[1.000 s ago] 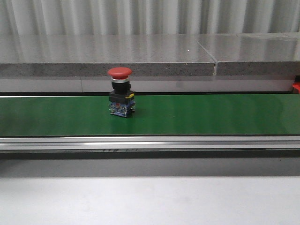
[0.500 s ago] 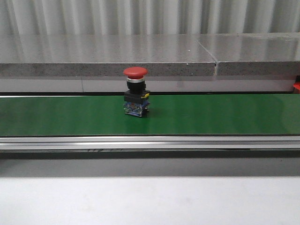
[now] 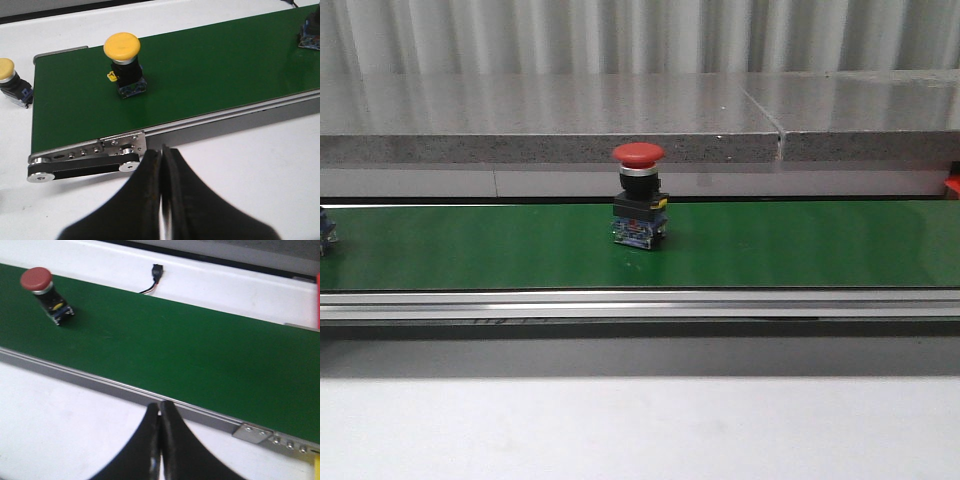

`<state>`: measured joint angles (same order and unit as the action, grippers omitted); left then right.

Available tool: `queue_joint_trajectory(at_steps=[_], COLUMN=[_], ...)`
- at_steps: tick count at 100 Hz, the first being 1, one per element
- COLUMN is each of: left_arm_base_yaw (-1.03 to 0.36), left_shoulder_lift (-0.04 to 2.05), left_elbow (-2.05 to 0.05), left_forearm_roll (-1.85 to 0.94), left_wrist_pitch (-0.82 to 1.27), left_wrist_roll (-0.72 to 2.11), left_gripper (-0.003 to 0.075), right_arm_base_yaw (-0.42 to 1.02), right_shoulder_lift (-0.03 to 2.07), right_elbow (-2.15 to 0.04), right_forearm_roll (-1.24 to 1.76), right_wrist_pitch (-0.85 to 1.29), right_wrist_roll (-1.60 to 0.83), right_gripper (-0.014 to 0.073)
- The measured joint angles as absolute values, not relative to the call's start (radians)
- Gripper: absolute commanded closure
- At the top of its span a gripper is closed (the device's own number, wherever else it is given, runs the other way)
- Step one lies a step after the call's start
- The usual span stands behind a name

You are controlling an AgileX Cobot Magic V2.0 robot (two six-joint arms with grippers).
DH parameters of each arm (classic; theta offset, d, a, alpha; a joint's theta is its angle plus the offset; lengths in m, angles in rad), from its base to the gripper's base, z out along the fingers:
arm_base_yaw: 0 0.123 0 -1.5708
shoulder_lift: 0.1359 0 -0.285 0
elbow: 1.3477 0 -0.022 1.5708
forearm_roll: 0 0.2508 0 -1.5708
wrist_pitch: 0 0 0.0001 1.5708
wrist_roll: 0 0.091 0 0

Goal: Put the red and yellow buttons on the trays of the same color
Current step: 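Set the yellow button upright on the belt behind the red one, then lower the right gripper onto the arriving red button and grasp it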

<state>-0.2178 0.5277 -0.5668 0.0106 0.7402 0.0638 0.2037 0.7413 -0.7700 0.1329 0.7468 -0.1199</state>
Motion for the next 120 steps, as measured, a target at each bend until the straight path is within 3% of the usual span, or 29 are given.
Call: queue_joint_trajectory(at_steps=[9, 26, 35, 97, 109, 120], left_arm_base_yaw=[-0.218, -0.218, -0.218, -0.218, -0.218, -0.218], left_shoulder_lift=[0.528, 0.528, 0.528, 0.528, 0.528, 0.528], left_elbow=[-0.567, -0.567, -0.567, -0.567, -0.567, -0.567], left_forearm_roll=[0.011, 0.009, 0.009, 0.009, 0.009, 0.009], left_wrist_pitch=[0.750, 0.753, 0.754, 0.754, 0.754, 0.754], left_wrist_roll=[0.064, 0.064, 0.064, 0.064, 0.064, 0.064], left_gripper=[0.0741, 0.0741, 0.0741, 0.0741, 0.0741, 0.0741], right_arm_base_yaw=[0.262, 0.345, 0.377, 0.460, 0.462, 0.462], right_shoulder_lift=[0.841, 1.038, 1.124, 1.707, 1.772, 1.811], right_elbow=[-0.839, -0.950, -1.013, -1.475, -1.514, -1.526], right_forearm_roll=[0.135, 0.137, 0.137, 0.155, 0.155, 0.149], right_wrist_pitch=[0.781, 0.811, 0.825, 1.041, 1.024, 0.990], right_wrist_roll=[-0.120, -0.120, -0.120, -0.225, -0.261, -0.275], right_gripper=[0.0444, 0.0054, -0.0028, -0.0023, 0.0027, 0.0135])
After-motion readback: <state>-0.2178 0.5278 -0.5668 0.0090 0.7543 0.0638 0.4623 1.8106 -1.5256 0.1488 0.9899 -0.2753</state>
